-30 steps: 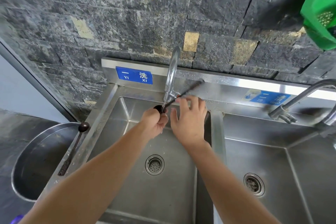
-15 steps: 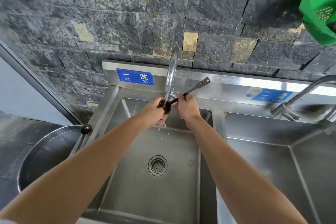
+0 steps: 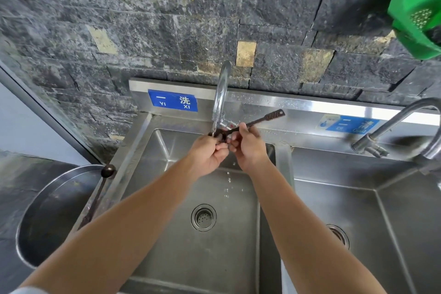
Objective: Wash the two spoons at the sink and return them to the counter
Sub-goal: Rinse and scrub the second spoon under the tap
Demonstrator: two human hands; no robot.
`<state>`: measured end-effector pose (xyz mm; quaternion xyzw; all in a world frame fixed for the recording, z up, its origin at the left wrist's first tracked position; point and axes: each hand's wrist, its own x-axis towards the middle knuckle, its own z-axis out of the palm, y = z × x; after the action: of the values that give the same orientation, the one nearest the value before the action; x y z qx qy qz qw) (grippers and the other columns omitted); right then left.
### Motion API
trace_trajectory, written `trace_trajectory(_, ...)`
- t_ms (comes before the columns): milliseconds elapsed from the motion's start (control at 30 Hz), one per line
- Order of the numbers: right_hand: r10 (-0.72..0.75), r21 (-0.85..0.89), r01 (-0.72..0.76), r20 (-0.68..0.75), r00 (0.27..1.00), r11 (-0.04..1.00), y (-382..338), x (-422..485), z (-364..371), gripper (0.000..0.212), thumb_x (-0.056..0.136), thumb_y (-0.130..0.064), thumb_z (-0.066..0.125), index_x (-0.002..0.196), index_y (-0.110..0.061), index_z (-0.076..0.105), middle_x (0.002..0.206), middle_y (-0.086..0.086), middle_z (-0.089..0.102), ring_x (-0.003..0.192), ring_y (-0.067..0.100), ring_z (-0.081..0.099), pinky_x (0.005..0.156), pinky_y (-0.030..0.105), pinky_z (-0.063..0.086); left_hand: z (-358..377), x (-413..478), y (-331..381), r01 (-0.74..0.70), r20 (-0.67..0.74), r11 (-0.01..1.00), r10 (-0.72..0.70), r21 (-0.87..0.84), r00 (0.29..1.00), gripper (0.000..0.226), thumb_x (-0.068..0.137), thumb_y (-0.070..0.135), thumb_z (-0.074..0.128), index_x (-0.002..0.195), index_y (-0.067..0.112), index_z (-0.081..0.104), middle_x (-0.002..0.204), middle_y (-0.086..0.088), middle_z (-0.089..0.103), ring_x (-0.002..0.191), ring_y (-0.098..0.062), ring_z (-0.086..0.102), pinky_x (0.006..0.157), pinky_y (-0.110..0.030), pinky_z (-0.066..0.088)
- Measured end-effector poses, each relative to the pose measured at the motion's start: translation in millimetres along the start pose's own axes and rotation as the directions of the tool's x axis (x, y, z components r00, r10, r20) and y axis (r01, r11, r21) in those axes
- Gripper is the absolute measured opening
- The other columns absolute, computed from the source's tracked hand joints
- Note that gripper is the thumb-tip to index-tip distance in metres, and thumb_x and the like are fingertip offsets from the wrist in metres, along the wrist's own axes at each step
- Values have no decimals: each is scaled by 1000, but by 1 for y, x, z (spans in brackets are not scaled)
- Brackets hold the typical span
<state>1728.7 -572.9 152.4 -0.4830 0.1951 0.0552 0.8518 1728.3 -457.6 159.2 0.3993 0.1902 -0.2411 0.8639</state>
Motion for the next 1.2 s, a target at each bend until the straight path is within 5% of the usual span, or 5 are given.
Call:
trace_trajectory(167,-242,-597,363,276,930,715,-6,-14,-15,23,104,-22,44,85,-10,52,57,1,63,42,12,51,42,21,43,-18,1,19,-127,135,420,11,899,991,29,97,-7,42,84,12,59,70,-5,62,53,-13,54,53,-24,43)
trace_trajectory(333,-275,-585,422,327,904,692,8,-23,-5,21,104,-18,45,93,-3,54,69,8,66,46,15,51,46,25,45,-22,2,28,-299,354,-305,146,904,924,37,85,-4,53,66,27,48,61,10,54,63,-21,58,52,-17,42)
trace_trajectory(633,115,277,-141,109,987,951,21,-13,-8,21,103,-23,47,87,-10,52,71,12,64,56,21,53,48,29,44,-2,11,11,-163,-199,944,225,285,954,29,98,-3,38,94,7,65,74,-11,68,52,-17,58,43,-26,48)
trace_trajectory(1000,-121,-622,230,213,969,748,5,-23,-16,28,103,-21,46,83,-6,59,68,8,66,54,21,48,49,31,40,-37,9,23,-319,361,-415,25,852,932,33,86,1,55,71,30,51,63,11,57,58,-2,55,47,-13,38)
trace_trajectory(1200,-64,-289,97,122,990,952,0,-22,-3,28,104,-21,46,80,-9,53,64,9,58,50,18,49,50,30,40,-15,2,24,-91,-32,775,142,626,989,36,82,-16,33,95,-3,64,67,-16,68,58,-24,63,52,-31,53)
